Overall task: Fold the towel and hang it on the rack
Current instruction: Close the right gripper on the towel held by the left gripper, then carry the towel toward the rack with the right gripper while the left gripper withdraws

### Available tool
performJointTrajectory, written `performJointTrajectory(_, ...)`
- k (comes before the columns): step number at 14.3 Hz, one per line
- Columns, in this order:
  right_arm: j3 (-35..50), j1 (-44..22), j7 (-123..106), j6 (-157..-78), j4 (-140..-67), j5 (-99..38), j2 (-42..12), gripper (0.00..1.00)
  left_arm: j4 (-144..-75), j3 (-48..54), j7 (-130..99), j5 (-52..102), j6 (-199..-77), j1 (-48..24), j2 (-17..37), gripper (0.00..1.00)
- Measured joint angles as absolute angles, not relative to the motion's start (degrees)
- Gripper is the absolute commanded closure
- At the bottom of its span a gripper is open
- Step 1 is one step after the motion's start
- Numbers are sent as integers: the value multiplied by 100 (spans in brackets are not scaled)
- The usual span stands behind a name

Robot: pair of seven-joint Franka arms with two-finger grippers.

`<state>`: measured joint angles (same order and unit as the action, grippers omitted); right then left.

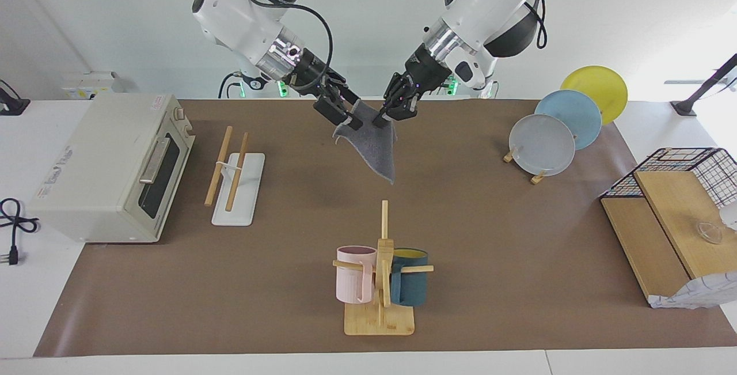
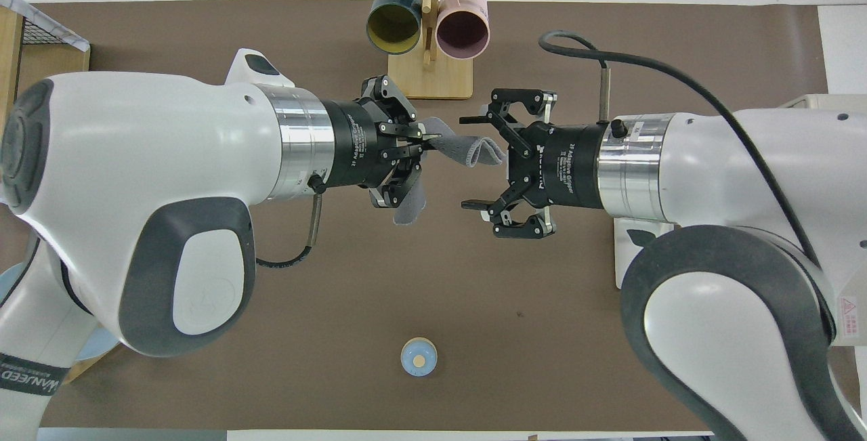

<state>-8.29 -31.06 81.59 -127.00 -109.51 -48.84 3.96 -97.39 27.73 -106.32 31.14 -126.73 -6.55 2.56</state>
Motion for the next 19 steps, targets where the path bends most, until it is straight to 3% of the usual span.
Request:
performJointTrajectory(1, -827, -3123, 8007, -12699, -10967, -4884, 396, 79, -9741, 2773, -10644, 3114, -12673, -655, 254, 100)
performJointTrajectory(2, -827, -3131, 7864, -12699, -10993, -4884, 396, 100, -9743, 2773, -10654, 3115, -12675, -655, 253, 100)
performJointTrajectory(15, -838, -3127, 7599, -12698, -11041, -4884, 398, 100, -9761, 2774, -10680, 3116, -12681, -657, 237, 100)
performJointTrajectory(17, -838, -3127, 7441, -12696, -11041, -4884, 398, 100, -9764, 2776, -10680, 3116, -12681, -659, 236, 1)
performJointTrajectory(19, -838, -3127, 7334, -12694, -11041, -4884, 398, 100, -9766, 2776, -10680, 3116, -12683, -660, 231, 0)
